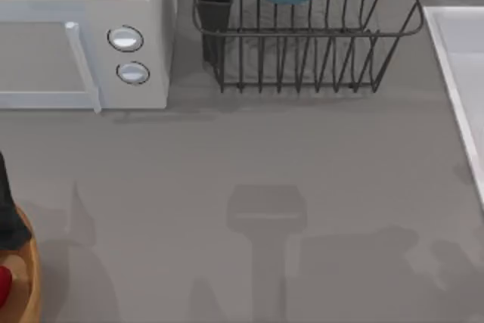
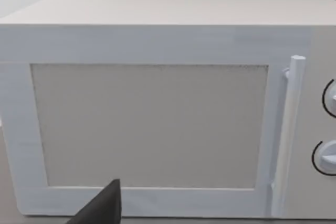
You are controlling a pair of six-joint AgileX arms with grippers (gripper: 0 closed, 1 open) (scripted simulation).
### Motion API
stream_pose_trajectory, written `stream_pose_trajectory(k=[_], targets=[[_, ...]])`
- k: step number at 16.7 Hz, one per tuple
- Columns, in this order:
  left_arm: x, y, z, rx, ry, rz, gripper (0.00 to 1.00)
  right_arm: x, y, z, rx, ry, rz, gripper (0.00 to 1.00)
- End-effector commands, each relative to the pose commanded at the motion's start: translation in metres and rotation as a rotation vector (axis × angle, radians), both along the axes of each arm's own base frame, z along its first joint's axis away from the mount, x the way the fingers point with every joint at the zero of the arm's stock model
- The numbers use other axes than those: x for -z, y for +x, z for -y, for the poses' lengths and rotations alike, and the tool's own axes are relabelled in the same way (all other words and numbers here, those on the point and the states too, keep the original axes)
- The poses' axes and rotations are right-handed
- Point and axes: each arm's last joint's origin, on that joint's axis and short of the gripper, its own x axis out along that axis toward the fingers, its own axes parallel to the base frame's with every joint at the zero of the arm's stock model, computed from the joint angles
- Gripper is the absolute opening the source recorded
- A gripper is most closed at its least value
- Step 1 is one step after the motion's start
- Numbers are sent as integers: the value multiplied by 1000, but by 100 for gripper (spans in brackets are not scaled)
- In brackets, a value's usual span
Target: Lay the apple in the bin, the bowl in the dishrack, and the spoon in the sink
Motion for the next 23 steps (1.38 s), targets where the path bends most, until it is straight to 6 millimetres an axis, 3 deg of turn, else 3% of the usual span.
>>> stream_pose_trajectory(k=[4, 9, 15, 19, 23], targets=[[0, 0, 0, 0, 0, 0, 100, -15, 46, 6, -9, 5, -36, 0], [0, 0, 0, 0, 0, 0, 100, -37, 132, 18, -21, 4, -31, 0], [0, 0, 0, 0, 0, 0, 100, -21, 219, 31, -20, 6, -42, 0], [0, 0, 0, 0, 0, 0, 100, -6, 253, 37, -12, 1, -3, 0], [0, 0, 0, 0, 0, 0, 100, 12, 268, 39, -2, -1, 12, 0]])
